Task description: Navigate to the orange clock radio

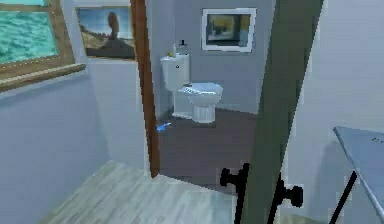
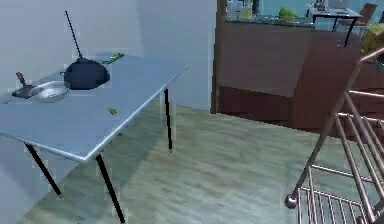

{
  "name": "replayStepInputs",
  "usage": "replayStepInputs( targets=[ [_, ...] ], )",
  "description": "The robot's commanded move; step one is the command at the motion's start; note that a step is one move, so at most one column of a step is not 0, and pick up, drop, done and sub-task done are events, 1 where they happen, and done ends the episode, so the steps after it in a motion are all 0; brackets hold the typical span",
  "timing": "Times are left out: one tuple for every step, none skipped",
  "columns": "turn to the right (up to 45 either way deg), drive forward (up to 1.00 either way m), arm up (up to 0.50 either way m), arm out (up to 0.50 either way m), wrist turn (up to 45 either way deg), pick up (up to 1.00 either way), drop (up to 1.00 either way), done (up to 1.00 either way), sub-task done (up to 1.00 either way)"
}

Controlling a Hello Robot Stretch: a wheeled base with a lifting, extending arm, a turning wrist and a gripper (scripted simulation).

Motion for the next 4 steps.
replayStepInputs(
  targets=[
    [-45.0, 0.0, 0.0, 0.0, 0.0, 0.0, 0.0, 0.0, 0.0],
    [-18.0, 0.0, 0.0, 0.0, 0.0, 0.0, 0.0, 0.0, 0.0],
    [0.0, 0.25, 0.0, 0.0, 0.0, 0.0, 0.0, 0.0, 0.0],
    [45.0, 0.0, 0.0, 0.0, 0.0, 0.0, 0.0, 0.0, 0.0]
  ],
)
